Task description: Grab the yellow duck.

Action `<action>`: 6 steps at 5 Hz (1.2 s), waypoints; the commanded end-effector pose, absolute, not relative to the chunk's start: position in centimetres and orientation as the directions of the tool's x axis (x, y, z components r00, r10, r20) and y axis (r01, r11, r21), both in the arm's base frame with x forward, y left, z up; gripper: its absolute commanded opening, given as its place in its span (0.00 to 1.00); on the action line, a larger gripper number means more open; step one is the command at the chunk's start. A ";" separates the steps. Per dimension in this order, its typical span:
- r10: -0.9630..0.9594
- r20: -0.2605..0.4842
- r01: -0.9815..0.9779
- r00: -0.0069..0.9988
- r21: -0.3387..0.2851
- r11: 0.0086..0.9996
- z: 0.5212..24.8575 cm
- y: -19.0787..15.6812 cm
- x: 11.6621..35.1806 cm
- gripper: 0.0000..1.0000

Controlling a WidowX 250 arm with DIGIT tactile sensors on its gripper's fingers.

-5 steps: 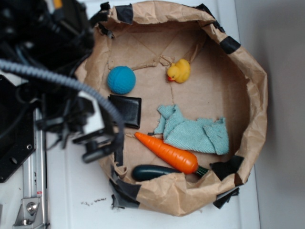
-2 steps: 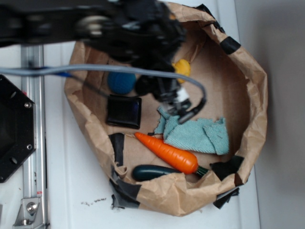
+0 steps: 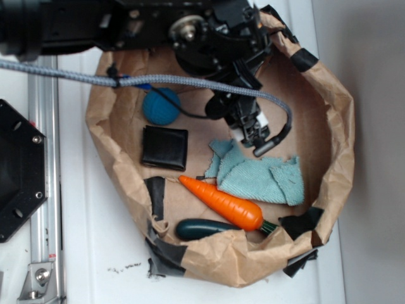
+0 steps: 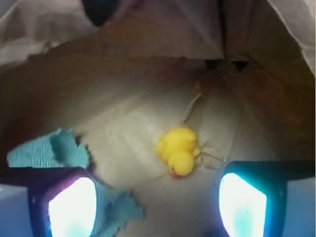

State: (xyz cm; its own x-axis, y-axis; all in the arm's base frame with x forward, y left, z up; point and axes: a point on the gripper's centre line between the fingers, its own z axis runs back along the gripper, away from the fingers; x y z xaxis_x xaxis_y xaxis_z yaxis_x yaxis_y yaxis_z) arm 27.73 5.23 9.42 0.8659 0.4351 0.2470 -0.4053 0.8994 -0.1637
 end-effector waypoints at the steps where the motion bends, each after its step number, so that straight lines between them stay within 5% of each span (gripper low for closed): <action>1: 0.453 0.284 -0.421 0.845 -0.169 0.891 10.7 6.5 27.8 1.00; 4: 0.311 0.288 -0.246 0.906 -0.240 0.939 8.6 3.8 28.5 1.00; 6: 0.312 0.275 -0.254 0.910 -0.227 0.940 7.7 4.5 28.8 1.00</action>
State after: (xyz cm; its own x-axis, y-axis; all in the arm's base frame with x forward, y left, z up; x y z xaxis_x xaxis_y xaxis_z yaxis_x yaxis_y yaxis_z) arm 28.28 3.76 6.60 0.9196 0.3187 0.2295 -0.2664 0.9356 -0.2317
